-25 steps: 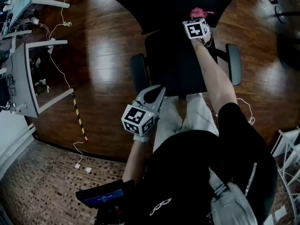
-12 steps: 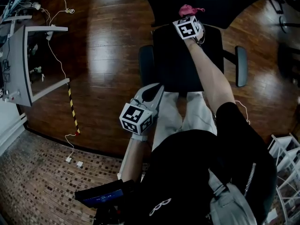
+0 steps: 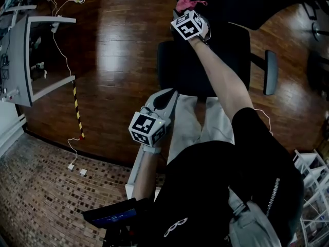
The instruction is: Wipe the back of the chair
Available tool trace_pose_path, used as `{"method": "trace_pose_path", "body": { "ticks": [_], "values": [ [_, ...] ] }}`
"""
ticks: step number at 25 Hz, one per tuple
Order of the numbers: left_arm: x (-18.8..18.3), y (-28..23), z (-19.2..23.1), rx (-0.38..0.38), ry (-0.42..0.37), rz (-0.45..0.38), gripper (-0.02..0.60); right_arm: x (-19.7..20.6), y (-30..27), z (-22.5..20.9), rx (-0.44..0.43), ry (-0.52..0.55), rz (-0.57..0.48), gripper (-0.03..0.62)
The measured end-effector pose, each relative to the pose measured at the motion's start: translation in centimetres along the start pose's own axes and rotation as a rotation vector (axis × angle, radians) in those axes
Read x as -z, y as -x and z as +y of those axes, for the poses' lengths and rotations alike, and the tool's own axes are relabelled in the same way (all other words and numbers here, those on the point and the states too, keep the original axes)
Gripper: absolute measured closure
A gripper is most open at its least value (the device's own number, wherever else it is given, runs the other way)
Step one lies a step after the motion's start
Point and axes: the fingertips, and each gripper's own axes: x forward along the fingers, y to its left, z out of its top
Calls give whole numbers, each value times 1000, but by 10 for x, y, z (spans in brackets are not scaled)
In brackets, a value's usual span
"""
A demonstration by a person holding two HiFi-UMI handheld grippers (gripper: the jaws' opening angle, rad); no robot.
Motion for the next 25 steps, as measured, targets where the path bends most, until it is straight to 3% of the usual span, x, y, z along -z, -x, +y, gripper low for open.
{"method": "trace_pose_path", "body": {
  "ticks": [6, 9, 16, 25],
  "values": [
    [4, -2, -4, -8, 11, 13, 589, -3, -14, 52, -169, 104, -31, 551],
    [6, -5, -4, -15, 2, 17, 589, 11, -20, 55, -200, 110, -8, 551],
    [6, -24, -13, 0, 2, 55, 589, 47, -9, -9, -111, 16, 35, 551],
    [0, -75, -57, 86, -53, 97, 589, 100, 39, -97, -13, -83, 49, 551]
  ]
}}
